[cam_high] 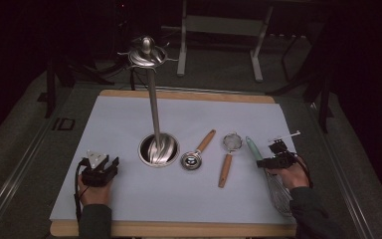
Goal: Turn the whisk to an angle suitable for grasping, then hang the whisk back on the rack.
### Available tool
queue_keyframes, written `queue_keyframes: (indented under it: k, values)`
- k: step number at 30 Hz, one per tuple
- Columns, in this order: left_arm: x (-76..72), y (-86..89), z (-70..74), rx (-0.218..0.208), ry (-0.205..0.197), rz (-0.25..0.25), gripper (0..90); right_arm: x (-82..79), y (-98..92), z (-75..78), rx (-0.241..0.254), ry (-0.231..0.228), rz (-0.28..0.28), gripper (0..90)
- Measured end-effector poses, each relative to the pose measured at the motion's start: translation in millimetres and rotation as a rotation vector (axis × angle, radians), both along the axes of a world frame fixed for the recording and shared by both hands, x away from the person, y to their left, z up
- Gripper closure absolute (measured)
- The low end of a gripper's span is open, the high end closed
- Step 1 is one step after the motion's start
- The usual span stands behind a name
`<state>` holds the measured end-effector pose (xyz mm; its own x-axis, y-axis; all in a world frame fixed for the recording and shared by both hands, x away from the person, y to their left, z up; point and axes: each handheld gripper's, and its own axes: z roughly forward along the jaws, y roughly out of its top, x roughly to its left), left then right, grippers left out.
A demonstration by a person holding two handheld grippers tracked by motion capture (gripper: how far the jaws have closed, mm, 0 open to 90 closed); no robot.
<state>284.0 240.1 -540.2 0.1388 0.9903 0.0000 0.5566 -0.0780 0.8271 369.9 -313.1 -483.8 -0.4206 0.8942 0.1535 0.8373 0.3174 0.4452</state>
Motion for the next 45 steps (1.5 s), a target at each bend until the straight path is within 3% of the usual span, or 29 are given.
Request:
queue_keyframes:
  k: [26, 40, 45]
  values:
    - [-0.3, 0.1, 0.0, -0.001, -0.002, 0.003, 60.4, -4.9, 18.2, 21.9, 0.044, -0.076, 0.065, 69.3]
    - [-0.4, 0.1, 0.1, -0.003, -0.005, 0.005, 60.1, -11.2, 34.5, 40.6, 0.127, -0.130, 0.158, 69.3]
    - [-0.5, 0.4, 0.1, -0.005, -0.005, 0.005, 60.1, -13.4, 44.3, 46.1, 0.133, -0.143, 0.189, 69.3]
